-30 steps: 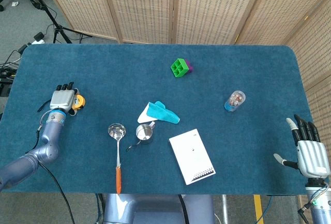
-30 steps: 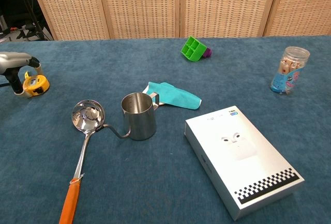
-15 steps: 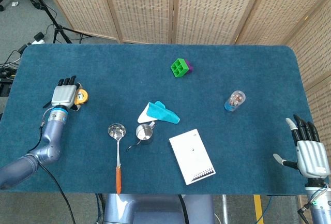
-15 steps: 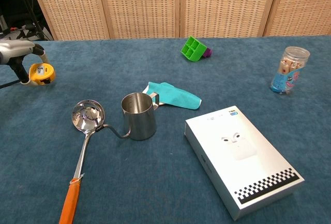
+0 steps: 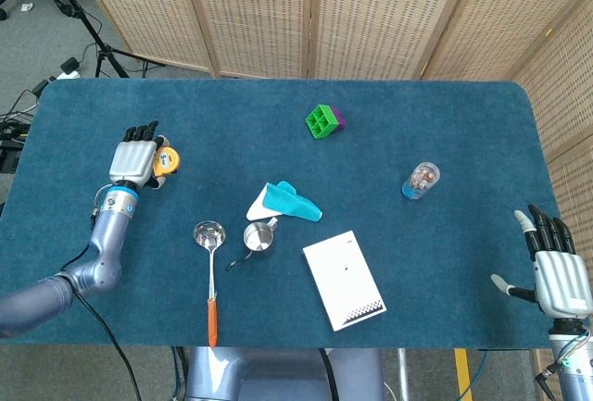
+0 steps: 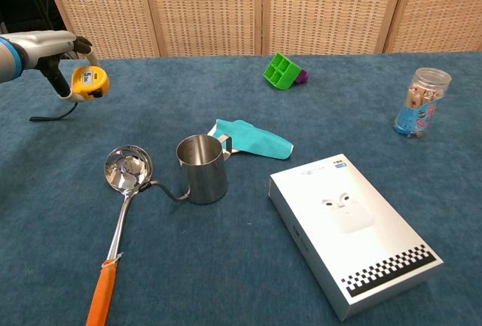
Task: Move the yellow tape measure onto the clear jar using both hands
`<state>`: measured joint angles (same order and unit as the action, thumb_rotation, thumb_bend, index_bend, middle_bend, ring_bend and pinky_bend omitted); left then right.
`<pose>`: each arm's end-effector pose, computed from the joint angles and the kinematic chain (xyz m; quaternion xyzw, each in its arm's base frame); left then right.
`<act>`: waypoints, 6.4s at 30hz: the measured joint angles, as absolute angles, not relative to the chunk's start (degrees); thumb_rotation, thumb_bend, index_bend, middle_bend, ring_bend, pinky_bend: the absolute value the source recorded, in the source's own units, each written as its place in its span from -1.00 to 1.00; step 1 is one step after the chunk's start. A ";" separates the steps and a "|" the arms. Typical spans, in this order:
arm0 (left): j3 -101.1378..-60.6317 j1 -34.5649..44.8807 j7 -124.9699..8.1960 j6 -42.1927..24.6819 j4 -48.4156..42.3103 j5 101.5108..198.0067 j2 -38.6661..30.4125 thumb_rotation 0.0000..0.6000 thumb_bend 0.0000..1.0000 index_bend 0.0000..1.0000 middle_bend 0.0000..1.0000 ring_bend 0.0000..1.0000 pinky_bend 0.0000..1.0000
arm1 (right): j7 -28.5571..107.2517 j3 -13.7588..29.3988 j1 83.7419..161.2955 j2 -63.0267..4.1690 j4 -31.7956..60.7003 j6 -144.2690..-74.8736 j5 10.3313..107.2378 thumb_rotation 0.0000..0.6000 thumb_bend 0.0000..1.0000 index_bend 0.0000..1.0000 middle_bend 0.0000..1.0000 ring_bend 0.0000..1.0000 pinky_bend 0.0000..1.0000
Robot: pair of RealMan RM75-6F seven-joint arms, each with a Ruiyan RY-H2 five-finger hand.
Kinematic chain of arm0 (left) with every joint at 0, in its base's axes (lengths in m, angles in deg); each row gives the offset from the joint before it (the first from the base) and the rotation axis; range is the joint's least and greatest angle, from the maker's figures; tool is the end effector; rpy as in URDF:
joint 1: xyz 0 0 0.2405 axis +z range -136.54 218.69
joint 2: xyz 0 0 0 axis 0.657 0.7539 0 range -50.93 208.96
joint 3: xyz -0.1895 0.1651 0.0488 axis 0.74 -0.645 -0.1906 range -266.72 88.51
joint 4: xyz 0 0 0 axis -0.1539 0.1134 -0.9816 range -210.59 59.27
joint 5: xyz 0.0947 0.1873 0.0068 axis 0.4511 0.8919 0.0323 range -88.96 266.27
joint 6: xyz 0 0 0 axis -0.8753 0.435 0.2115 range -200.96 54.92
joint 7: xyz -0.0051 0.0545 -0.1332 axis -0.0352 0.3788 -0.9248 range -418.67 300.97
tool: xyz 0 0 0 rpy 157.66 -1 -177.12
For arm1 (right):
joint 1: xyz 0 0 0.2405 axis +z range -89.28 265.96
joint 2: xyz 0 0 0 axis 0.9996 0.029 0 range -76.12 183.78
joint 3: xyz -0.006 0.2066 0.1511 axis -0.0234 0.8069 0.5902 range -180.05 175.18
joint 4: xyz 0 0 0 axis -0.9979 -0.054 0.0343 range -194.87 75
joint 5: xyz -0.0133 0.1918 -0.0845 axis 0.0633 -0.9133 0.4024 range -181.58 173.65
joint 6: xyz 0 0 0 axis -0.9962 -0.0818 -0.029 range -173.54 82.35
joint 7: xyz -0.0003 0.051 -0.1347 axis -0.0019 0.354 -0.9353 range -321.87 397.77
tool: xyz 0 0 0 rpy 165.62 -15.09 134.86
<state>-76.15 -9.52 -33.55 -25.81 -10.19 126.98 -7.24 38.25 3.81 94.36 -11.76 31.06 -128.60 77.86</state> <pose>-0.2084 0.4409 0.0464 -0.6580 -0.4174 -0.2722 0.5646 -0.3161 -0.1997 0.1608 0.5681 -0.3951 0.3949 0.6043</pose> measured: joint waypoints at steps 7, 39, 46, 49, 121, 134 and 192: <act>-73.41 -12.50 -31.08 -23.50 -7.08 126.23 -7.54 1.00 -0.12 0.48 -1.00 -1.00 -1.00 | 39.87 4.27 94.52 -11.57 30.25 -127.67 76.60 1.00 -0.79 -1.00 -1.00 -1.00 -1.00; -62.86 -39.42 -21.45 -30.01 -27.58 118.33 -28.56 1.00 -0.12 0.49 -1.00 -1.00 -1.00 | 49.59 5.76 94.16 -10.47 25.40 -125.88 74.00 1.00 -0.79 -1.00 -1.00 -1.00 -1.00; -61.42 -44.44 -22.48 -34.37 -36.95 117.79 -34.46 1.00 -0.13 0.49 -1.00 -1.00 -1.00 | 51.17 5.94 94.00 -10.43 24.59 -125.67 73.66 1.00 -0.79 -1.00 -1.00 -1.00 -1.00; -61.00 -46.32 -23.10 -36.21 -40.70 117.93 -36.76 1.00 -0.14 0.49 -1.00 -1.00 -1.00 | 51.68 6.01 93.99 -10.47 24.17 -125.56 73.58 1.00 -0.79 -1.00 -1.00 -1.00 -1.00; -64.90 -24.23 -60.72 -6.81 -39.02 148.72 -31.28 0.71 -0.87 -0.67 -1.00 -1.00 -1.00 | 50.10 6.98 94.78 -13.07 21.56 -124.74 72.55 1.00 -0.79 -1.00 -1.00 -1.00 -1.00; -72.82 6.60 -70.28 20.10 -5.58 155.42 -16.34 0.68 -0.83 -0.89 -1.00 -1.00 -1.00 | 45.76 7.06 94.46 -13.69 23.56 -127.51 73.39 1.00 -0.79 -1.00 -1.00 -1.00 -1.00; -82.59 26.73 -51.70 14.73 0.21 165.32 -3.85 0.64 -0.82 -0.96 -1.00 -1.00 -1.00 | 32.58 11.12 102.57 -6.85 37.37 -123.64 76.70 1.00 -0.79 -0.80 -1.00 -1.00 -1.00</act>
<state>-82.59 26.73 -51.70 14.73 0.21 165.32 -3.85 32.58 11.12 102.57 -6.85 37.37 -123.64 76.70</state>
